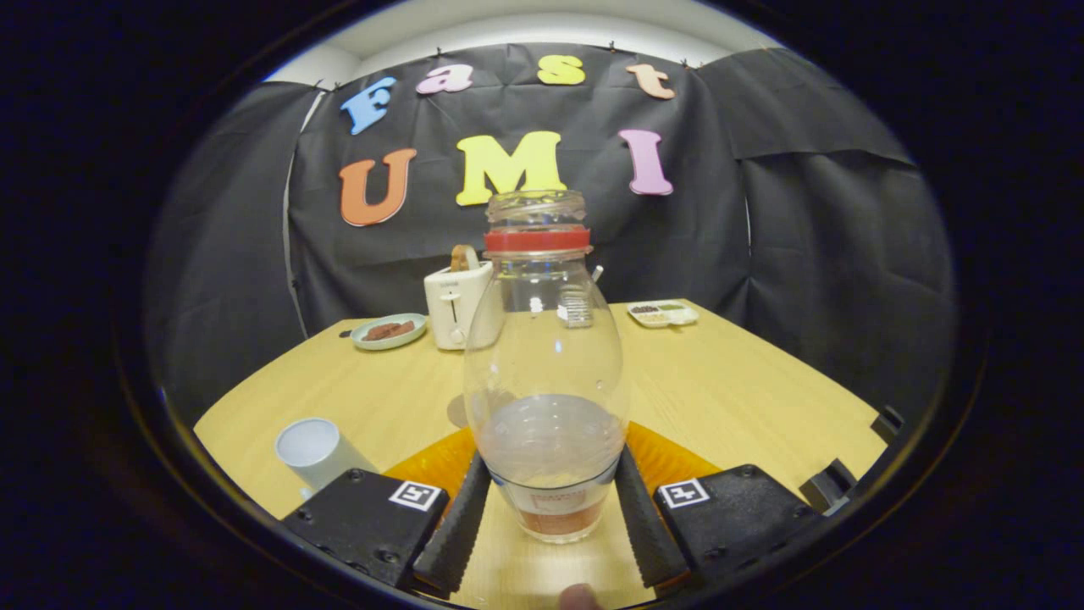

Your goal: Take the bottle from table, then pour the juice into the cup, finally place the bottle on the coaster

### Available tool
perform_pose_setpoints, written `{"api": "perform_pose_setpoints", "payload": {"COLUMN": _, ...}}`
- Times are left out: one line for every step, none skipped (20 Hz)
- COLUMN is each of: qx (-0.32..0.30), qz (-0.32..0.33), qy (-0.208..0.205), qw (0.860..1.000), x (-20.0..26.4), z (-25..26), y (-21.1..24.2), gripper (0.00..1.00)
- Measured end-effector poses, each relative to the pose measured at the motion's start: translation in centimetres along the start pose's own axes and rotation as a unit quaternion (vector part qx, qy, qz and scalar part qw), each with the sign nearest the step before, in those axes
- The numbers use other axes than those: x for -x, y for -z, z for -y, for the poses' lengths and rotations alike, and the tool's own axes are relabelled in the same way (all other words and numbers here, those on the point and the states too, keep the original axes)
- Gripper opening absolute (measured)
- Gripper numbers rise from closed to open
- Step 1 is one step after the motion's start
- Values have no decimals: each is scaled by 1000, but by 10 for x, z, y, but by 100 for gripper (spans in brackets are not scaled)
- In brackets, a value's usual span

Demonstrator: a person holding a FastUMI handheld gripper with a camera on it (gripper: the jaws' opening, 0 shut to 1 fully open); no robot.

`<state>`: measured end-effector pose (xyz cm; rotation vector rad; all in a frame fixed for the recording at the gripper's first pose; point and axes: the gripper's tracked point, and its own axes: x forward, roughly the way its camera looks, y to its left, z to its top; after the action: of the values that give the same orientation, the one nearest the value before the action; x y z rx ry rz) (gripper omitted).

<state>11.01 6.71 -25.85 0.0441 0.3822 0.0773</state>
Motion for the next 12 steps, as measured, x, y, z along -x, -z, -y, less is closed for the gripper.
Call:
{"api": "perform_pose_setpoints", "payload": {"qx": 11, "qz": 3, "qy": -4, "qw": 1000, "x": 1, "z": -4, "y": -6, "gripper": 78}}
{"api": "perform_pose_setpoints", "payload": {"qx": 25, "qz": 7, "qy": -8, "qw": 1000, "x": 2, "z": -9, "y": -11, "gripper": 78}}
{"api": "perform_pose_setpoints", "payload": {"qx": 40, "qz": 10, "qy": -10, "qw": 999, "x": 2, "z": -12, "y": -15, "gripper": 78}}
{"api": "perform_pose_setpoints", "payload": {"qx": 58, "qz": 13, "qy": -10, "qw": 998, "x": 2, "z": -16, "y": -19, "gripper": 78}}
{"api": "perform_pose_setpoints", "payload": {"qx": 76, "qz": 17, "qy": -9, "qw": 997, "x": 1, "z": -20, "y": -23, "gripper": 78}}
{"api": "perform_pose_setpoints", "payload": {"qx": 97, "qz": 19, "qy": -6, "qw": 995, "x": 0, "z": -23, "y": -25, "gripper": 78}}
{"api": "perform_pose_setpoints", "payload": {"qx": 118, "qz": 21, "qy": -2, "qw": 993, "x": -2, "z": -26, "y": -27, "gripper": 78}}
{"api": "perform_pose_setpoints", "payload": {"qx": 138, "qz": 26, "qy": 2, "qw": 990, "x": -3, "z": -29, "y": -30, "gripper": 78}}
{"api": "perform_pose_setpoints", "payload": {"qx": 160, "qz": 30, "qy": 7, "qw": 987, "x": -5, "z": -32, "y": -33, "gripper": 78}}
{"api": "perform_pose_setpoints", "payload": {"qx": 185, "qz": 35, "qy": 12, "qw": 982, "x": -6, "z": -35, "y": -34, "gripper": 78}}
{"api": "perform_pose_setpoints", "payload": {"qx": 211, "qz": 38, "qy": 18, "qw": 977, "x": -9, "z": -38, "y": -35, "gripper": 78}}
{"api": "perform_pose_setpoints", "payload": {"qx": 240, "qz": 41, "qy": 23, "qw": 970, "x": -10, "z": -40, "y": -34, "gripper": 78}}
